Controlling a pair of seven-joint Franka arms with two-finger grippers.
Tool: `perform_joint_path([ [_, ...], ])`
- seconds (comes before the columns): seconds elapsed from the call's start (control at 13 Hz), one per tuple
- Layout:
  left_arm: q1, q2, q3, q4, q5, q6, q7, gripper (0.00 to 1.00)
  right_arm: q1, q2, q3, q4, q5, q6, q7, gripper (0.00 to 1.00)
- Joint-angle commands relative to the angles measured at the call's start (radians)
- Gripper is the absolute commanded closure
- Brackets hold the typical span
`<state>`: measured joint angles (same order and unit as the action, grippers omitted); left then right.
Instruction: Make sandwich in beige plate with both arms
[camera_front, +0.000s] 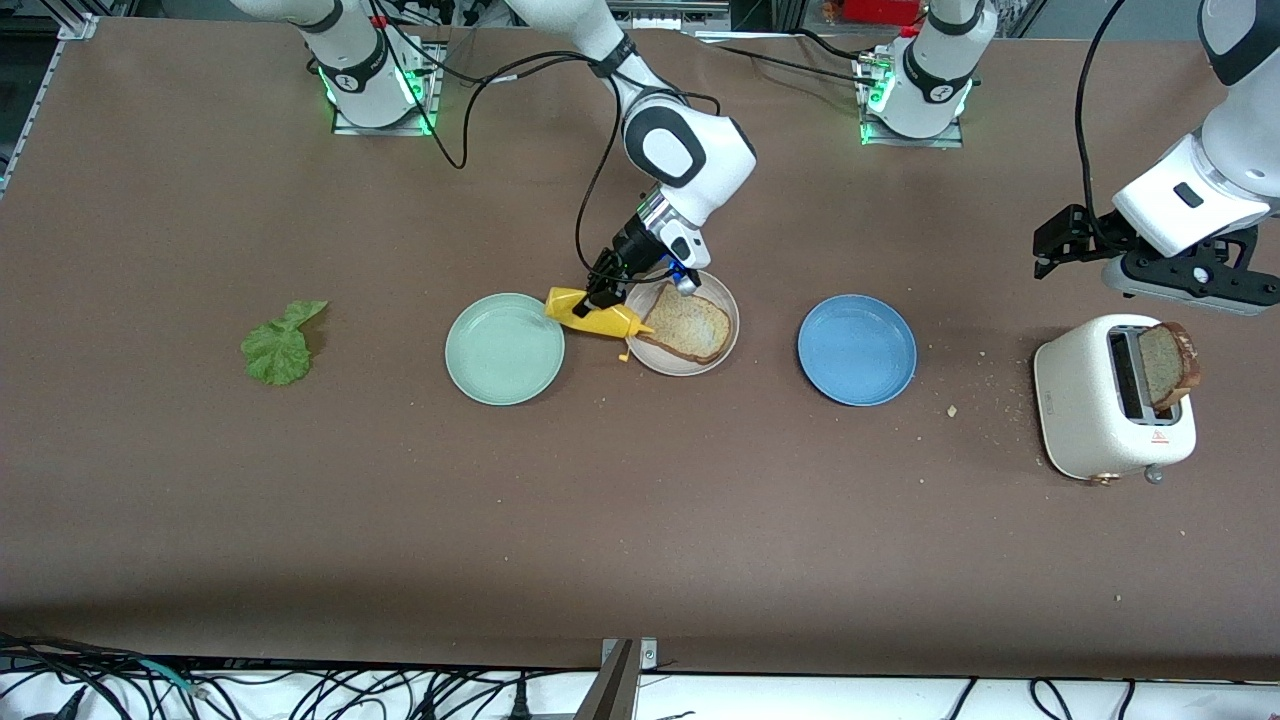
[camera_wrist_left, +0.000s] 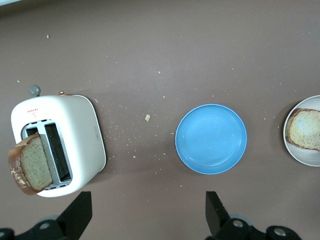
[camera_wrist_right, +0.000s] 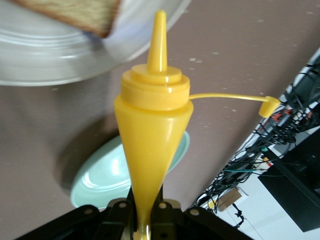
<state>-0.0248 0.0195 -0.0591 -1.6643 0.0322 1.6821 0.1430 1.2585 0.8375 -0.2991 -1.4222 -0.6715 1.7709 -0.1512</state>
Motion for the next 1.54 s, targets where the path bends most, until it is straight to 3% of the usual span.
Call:
perform_joint_path([
  [0.0, -0.007, -0.004, 0.008, 0.001, -0.015, 0.002, -0.005, 0.00, -0.037, -0.009, -0.024, 0.094, 0.070, -0.034, -0.103, 1.00],
  [0.38, -0.007, -0.004, 0.007, 0.001, -0.015, 0.002, -0.005, 0.00, -0.296, -0.219, -0.038, 0.089, 0.413, 0.047, -0.451, 1.00],
  [0.77, -0.007, -0.003, 0.007, 0.001, -0.015, 0.002, -0.005, 0.00, -0.620, -0.324, -0.040, 0.065, 0.859, 0.042, -0.906, 1.00],
  [1.23, -0.006, -0.004, 0.009, 0.001, -0.015, 0.002, -0.005, 0.00, -0.934, -0.413, -0.043, -0.190, 1.404, -0.036, -1.425, 1.00],
  [1.46, -0.006, -0.004, 0.007, 0.001, -0.015, -0.001, -0.005, 0.00, -1.050, -0.411, -0.046, -0.335, 1.587, -0.108, -1.679, 1.00],
])
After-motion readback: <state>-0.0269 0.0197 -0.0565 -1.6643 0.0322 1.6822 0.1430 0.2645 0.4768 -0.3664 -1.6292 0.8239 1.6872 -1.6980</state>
